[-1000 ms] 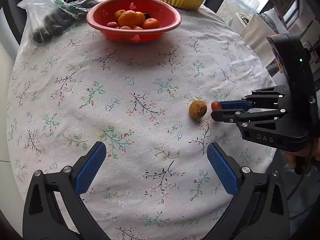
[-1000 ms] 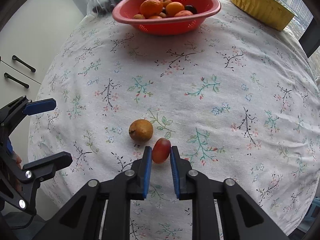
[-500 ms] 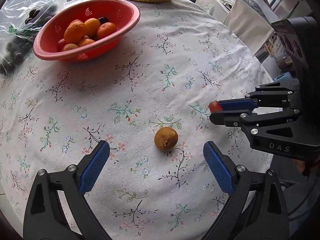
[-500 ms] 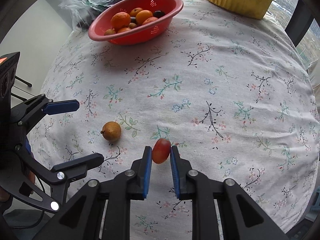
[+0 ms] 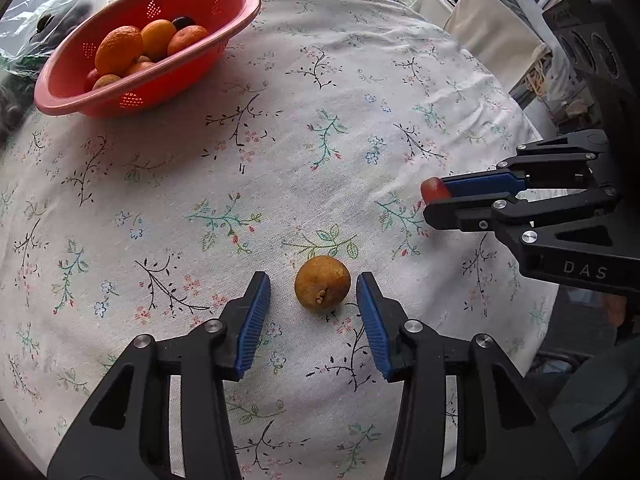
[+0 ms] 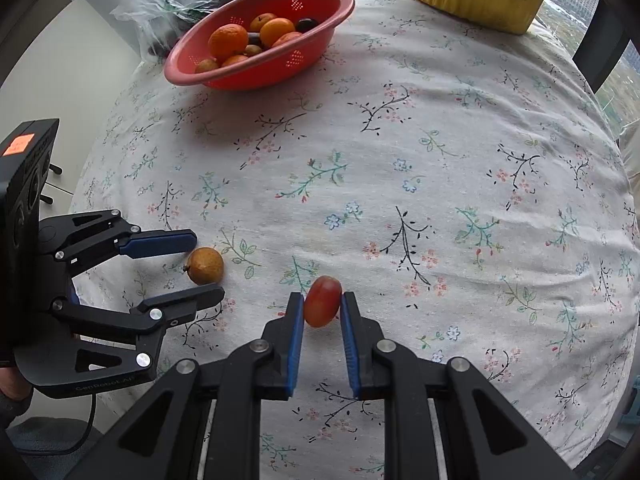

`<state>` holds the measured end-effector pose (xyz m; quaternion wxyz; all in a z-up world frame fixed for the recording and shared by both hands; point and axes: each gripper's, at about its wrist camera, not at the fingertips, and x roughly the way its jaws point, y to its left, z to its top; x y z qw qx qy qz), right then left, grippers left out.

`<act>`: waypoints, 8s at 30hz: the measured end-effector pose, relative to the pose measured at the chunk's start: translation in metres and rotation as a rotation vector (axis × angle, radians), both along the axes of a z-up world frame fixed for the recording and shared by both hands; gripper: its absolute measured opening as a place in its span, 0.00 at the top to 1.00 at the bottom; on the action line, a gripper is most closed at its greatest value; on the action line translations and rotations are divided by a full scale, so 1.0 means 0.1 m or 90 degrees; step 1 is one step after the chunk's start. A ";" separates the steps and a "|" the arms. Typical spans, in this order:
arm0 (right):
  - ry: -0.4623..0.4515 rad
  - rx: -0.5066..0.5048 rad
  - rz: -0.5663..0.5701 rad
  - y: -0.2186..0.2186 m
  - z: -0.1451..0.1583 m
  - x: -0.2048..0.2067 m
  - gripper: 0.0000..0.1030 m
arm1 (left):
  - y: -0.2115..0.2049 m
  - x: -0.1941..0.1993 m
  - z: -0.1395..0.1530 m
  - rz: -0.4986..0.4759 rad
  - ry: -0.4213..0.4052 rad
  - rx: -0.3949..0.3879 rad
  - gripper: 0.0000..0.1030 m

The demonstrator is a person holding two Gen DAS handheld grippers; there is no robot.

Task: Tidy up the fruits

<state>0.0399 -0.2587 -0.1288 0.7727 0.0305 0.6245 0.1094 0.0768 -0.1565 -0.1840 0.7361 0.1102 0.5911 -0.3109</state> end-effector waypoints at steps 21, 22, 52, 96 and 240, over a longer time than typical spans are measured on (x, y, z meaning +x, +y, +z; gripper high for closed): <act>0.001 0.001 0.001 -0.02 -0.02 0.03 0.80 | 0.17 0.03 0.16 0.031 -0.012 -0.036 0.75; 0.000 0.003 0.000 -0.03 -0.01 0.04 0.80 | 0.21 0.04 0.19 0.039 -0.013 -0.040 0.75; -0.134 0.034 0.039 0.36 0.70 1.83 0.80 | 0.69 2.01 0.91 0.183 -0.122 -0.035 0.75; -0.113 0.030 0.019 0.46 0.54 1.47 0.42 | 0.81 1.45 1.21 0.225 -0.195 -0.018 0.00; -0.154 -0.107 -0.112 0.57 1.74 -0.40 0.00 | 1.23 -0.47 2.21 0.416 -0.180 0.085 0.00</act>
